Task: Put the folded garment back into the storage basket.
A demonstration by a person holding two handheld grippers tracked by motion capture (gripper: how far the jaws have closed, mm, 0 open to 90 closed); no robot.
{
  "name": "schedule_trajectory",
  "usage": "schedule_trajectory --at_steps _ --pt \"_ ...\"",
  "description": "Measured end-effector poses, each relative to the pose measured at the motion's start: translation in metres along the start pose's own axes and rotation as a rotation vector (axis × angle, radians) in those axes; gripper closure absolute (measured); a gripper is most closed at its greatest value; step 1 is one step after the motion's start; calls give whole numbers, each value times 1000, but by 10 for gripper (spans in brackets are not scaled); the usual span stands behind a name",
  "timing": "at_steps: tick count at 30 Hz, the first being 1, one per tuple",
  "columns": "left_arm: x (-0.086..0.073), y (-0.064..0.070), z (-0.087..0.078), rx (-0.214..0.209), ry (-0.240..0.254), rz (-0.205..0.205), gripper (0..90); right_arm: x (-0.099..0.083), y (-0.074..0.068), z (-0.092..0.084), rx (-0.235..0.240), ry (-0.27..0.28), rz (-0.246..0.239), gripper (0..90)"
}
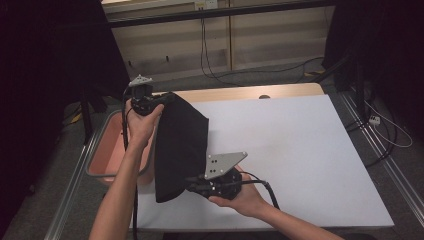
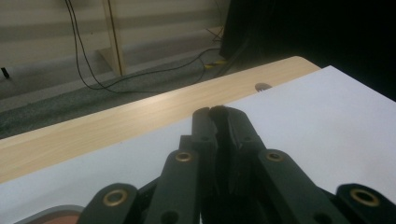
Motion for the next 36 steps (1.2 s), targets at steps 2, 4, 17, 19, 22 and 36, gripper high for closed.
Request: schedule_trajectory --at_steps 2,4,17,19,22,36 --pt "1 -1 -2 1 2 -2 831 3 0 1 4 2 -9 831" --pt "3 -2 -5 3 0 0 832 6 -1 3 4 3 -22 831" --pt "7 -18 -24 15 28 -6 831 22 1 18 32 48 -27 831" --pt "6 -21 -27 21 30 -7 831 23 1 21 43 47 -29 831" --pt "6 -26 -30 18 38 -24 832 26 1 25 56 45 -26 831" --pt "12 -42 -42 68 37 -21 832 38 5 43 73 41 -36 831"
Point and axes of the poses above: each handheld gripper's, and its own axes: z roughly forward along the jaws, x roughly out of its top, y roughly to its right, the point moved 1 cm from there along z, roughly forward along the jaws, and after that the axes turned 6 degrees about -x, right-handed, at the moved point
